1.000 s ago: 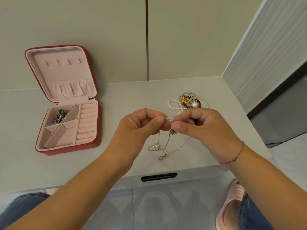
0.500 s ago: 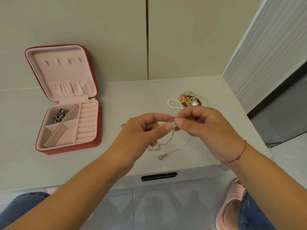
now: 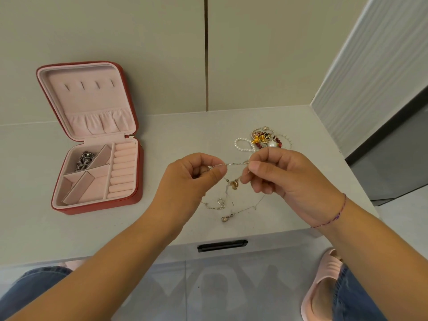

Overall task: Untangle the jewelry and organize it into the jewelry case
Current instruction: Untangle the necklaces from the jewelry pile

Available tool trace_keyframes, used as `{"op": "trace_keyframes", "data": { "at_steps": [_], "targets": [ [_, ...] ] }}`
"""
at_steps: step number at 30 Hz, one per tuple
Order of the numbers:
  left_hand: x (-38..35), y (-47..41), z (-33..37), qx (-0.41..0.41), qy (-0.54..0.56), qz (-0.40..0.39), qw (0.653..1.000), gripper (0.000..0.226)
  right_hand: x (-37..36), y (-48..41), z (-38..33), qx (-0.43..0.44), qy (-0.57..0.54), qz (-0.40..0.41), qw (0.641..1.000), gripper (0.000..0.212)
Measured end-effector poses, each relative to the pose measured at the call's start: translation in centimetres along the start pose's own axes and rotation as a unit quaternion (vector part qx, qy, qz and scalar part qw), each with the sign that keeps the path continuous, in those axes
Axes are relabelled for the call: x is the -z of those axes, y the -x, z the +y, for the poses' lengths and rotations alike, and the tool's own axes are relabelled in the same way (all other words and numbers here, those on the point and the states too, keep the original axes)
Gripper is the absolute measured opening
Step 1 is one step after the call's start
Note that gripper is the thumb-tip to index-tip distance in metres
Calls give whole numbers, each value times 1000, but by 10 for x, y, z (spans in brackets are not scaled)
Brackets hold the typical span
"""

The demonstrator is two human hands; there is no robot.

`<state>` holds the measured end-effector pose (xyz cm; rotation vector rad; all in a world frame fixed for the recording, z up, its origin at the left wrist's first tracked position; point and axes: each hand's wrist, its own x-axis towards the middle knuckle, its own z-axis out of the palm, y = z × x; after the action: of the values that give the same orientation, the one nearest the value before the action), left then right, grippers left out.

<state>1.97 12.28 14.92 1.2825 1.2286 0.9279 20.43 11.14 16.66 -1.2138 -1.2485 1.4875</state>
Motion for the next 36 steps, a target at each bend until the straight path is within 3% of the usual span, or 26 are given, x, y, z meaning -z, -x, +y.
{"op": "trace_keyframes", "data": {
  "at_steps": [8,15,24,32,36],
  "targets": [
    [3,-1,-2,3,-23,31,999,5,2,-4,3,14,22,58,998,8],
    [2,-1,0,1,16,22,1000,5,2,-2,1,9,-62,51,997,9],
    [8,-5,5,-2,82,66,994,9,7,-5,7,40,124,104,986,8],
    [18,-8,3,-33,-20,106,994,6,23,-7,2,44,172,160,971,8],
    [21,-7,3,-7,-45,91,995,7,28,-6,-1,15,120,156,980,12]
  ]
}}
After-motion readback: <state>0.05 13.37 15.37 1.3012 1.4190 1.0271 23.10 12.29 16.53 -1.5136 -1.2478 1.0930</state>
